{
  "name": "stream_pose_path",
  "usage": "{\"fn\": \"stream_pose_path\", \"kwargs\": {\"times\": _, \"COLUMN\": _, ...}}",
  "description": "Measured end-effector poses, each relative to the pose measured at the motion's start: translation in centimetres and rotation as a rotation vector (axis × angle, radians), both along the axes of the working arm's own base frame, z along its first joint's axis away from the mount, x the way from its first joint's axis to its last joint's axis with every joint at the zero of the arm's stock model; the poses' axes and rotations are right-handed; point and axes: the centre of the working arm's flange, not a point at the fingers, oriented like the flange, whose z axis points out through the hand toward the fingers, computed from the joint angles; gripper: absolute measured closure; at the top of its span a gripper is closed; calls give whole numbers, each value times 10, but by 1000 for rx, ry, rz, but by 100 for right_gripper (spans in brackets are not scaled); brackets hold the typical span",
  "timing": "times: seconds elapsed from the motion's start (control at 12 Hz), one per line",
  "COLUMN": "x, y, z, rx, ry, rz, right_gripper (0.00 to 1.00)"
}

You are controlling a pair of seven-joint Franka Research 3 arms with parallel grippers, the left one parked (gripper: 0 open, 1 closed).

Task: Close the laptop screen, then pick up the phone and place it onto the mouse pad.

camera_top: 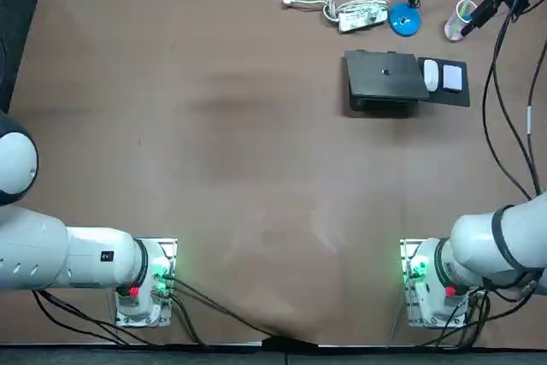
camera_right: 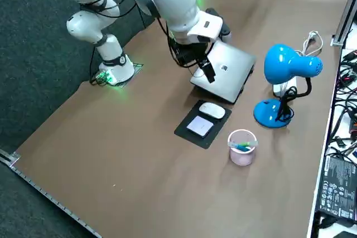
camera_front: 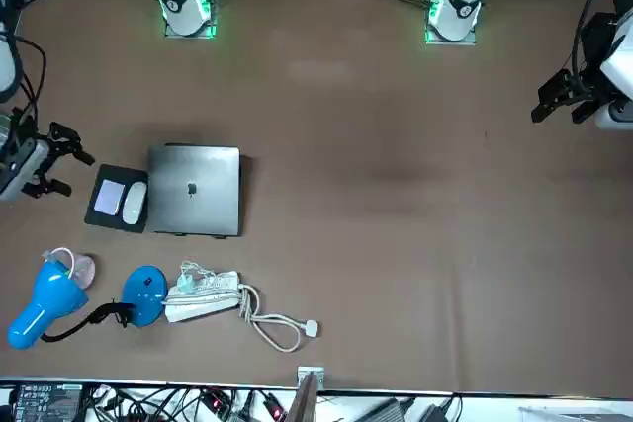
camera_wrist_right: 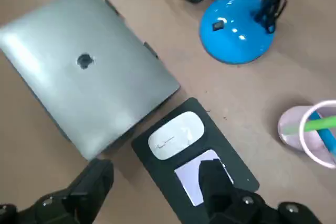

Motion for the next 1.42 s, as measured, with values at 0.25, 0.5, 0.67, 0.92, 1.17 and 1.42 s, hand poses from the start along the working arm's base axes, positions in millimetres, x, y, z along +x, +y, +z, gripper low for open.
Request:
{"fn": "stream_pose_path", "kwargs": {"times": 0.25, "x": 10, "y": 6, "z": 31, "rx": 8, "ry": 22, "rz": -113, "right_gripper": 0}}
{"fn": "stream_pose_path", "kwargs": {"times": 0.5, "x": 19, "y": 20, "z": 66, "rx": -5, "ry": 37, "rz": -168, "right_gripper": 0}}
{"fn": "stream_pose_path", "kwargs": {"times": 0.67, "x": 26, "y": 35, "z": 101, "rx": -65, "ry": 54, "rz": -231, "right_gripper": 0}}
{"fn": "stream_pose_path", "kwargs": {"times": 0.92, "x": 26, "y": 57, "z": 135, "rx": -132, "ry": 88, "rz": -274, "right_gripper": 0}}
{"fn": "stream_pose_path", "kwargs": {"times": 1.17, "x": 24, "y": 81, "z": 157, "rx": -150, "ry": 125, "rz": -380, "right_gripper": 0}}
{"fn": "stream_pose_path", "kwargs": {"times": 1.42, "x": 19, "y": 113, "z": 170, "rx": -176, "ry": 160, "rz": -530, "right_gripper": 0}}
